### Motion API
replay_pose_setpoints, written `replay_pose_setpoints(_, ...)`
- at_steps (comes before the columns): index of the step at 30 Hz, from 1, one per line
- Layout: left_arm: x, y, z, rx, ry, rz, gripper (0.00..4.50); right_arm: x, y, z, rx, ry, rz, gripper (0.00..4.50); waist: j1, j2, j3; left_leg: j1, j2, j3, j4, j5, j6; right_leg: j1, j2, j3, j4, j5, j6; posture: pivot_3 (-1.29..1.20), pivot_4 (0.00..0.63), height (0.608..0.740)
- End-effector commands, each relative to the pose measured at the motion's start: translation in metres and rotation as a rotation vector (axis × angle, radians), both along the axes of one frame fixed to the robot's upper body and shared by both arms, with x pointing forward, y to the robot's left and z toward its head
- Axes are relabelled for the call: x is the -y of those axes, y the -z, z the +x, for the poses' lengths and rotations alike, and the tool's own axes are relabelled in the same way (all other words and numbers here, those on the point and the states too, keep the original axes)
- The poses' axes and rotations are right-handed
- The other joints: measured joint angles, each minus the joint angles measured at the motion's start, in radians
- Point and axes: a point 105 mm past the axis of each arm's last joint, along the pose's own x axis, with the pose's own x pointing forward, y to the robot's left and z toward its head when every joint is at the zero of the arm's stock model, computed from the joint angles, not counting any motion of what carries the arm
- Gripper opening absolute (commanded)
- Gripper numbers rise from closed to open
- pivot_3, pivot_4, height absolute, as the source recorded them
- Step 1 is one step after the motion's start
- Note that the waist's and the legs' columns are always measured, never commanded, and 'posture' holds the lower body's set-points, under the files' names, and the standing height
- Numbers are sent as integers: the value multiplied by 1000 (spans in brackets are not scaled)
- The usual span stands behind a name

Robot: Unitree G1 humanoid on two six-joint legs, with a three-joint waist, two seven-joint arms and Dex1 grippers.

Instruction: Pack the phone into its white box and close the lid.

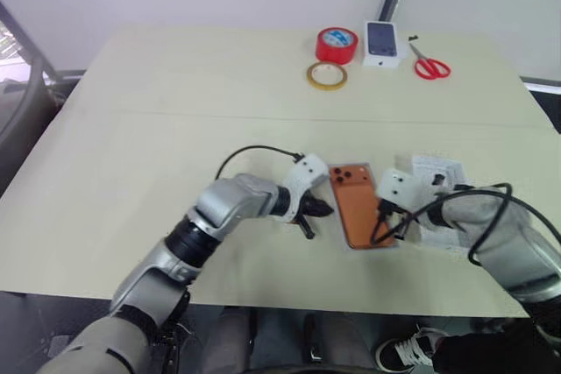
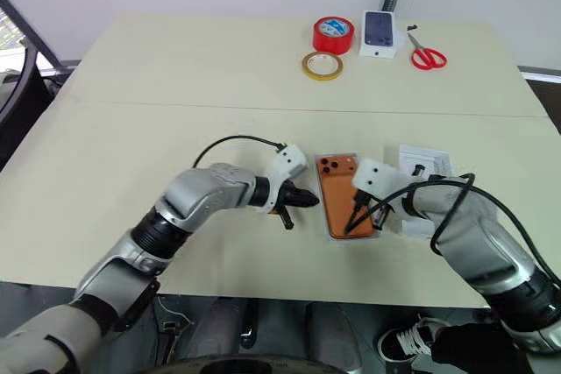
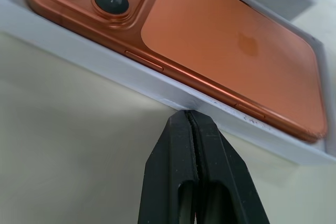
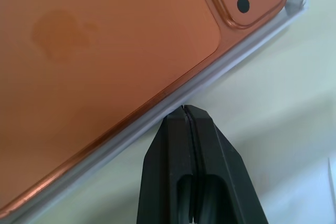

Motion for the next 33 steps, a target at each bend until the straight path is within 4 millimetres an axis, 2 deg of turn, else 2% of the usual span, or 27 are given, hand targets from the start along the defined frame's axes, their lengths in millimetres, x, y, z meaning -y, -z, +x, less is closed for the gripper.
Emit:
replay_pose_setpoints(1,20,-12,-9,20,79,-57,58,-12,-8,-10,18,-63,31,0,-1,0,0,1,0,0,0,0,0,0,1,0,0,0,0,0,150,722)
replay_pose_setpoints(4,21,-10,-5,8,57,-60,58,-5,-7,-12,18,-35,27,0,3,1,0,2,1,0,0,0,0,2,1,0,0,0,0,0,150,722)
replay_pose_setpoints(9,9,-13,3,2,4,-81,58,4,-18,-15,24,7,52,0,4,1,0,2,0,0,0,0,0,2,0,0,0,0,0,0,150,722)
replay_pose_setpoints(12,-4,-25,8,15,-25,-116,0,9,-32,-21,-2,43,133,893,2,1,0,2,0,0,0,0,0,2,1,0,0,0,0,0,150,722)
replay_pose_setpoints(15,-19,-36,10,101,-29,-149,0,14,-46,-22,-18,128,252,2369,1,1,0,2,1,0,0,0,0,2,1,0,0,0,0,0,150,722)
replay_pose_setpoints(18,-35,-43,9,248,-2,-157,0,29,-46,-19,-85,298,315,3940,-3,2,0,2,1,1,-1,0,0,2,0,0,0,0,0,0,150,722)
replay_pose_setpoints(23,-55,-49,-14,482,151,-195,0,33,-35,0,-113,471,412,3940,0,3,0,3,1,1,-1,0,0,2,-1,1,0,0,-1,0,150,722)
replay_pose_setpoints(27,-63,-46,-28,539,239,-196,0,35,-25,8,-136,560,438,3940,6,4,-1,2,1,1,-1,0,0,1,-2,1,0,0,-1,0,150,722)
replay_pose_setpoints(30,-66,-46,-33,551,261,-204,0,40,-18,13,-143,628,433,3166,5,4,-1,2,0,2,0,0,0,2,-2,1,0,0,-1,0,150,722)
replay_pose_setpoints(33,-67,-46,-33,547,247,-214,0,39,-20,14,-148,642,464,1634,6,4,-1,2,0,1,0,0,1,2,-1,0,0,0,0,0,150,722)
